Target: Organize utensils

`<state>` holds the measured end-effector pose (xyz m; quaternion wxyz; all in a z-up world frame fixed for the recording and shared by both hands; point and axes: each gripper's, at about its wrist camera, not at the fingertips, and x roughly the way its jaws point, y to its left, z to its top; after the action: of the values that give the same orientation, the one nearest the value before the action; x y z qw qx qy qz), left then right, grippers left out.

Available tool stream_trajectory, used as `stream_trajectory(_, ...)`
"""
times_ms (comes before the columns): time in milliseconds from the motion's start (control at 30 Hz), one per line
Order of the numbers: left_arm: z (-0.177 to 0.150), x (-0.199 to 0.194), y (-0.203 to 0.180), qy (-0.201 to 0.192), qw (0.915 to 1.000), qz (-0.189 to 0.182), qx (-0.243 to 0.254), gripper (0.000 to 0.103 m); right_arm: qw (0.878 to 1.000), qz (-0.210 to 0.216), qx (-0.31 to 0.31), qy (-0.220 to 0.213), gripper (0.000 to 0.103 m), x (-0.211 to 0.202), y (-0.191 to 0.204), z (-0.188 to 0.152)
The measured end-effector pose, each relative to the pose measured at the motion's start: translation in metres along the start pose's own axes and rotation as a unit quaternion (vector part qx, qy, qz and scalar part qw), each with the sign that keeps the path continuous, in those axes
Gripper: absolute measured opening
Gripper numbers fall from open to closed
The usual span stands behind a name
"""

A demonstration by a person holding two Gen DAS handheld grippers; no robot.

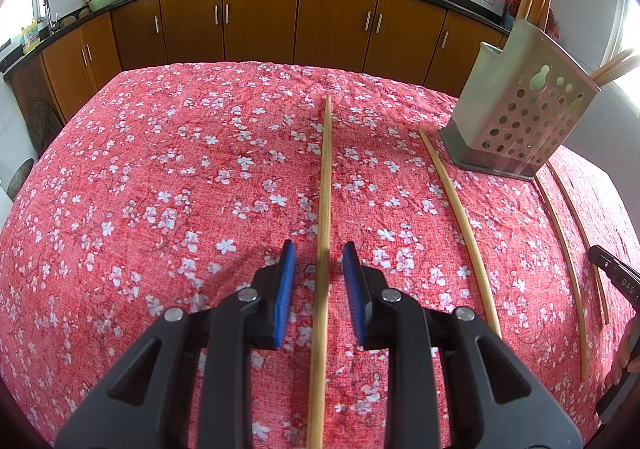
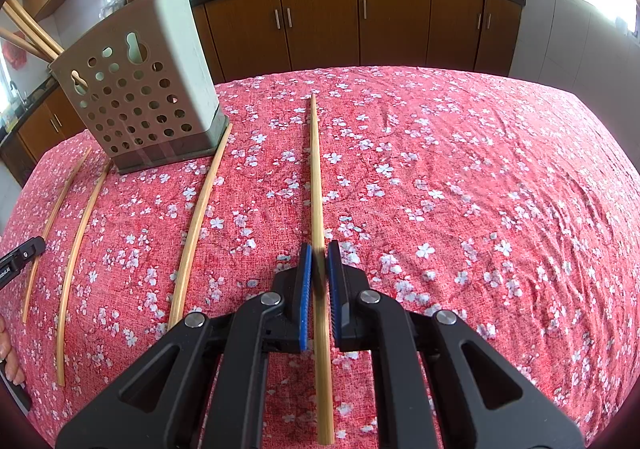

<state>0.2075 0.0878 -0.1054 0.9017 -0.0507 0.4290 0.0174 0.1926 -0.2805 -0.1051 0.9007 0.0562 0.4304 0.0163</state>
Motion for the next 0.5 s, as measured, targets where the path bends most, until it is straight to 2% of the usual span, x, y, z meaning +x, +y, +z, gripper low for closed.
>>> stream_trajectory(267,0.002,0.001,-0.005,0.001,1.0000,-0.001,-0.001,0.026,1.000,-0.003,-0.003,0.000,0.009,-0.001,0.000,0.001)
stream_trajectory(500,-0.007,-0.006,-0.017,0.004,0.9996,0.016,0.022,0.026,1.000,-0.007,-0.003,0.000,0.010,-0.004,0.003,-0.005)
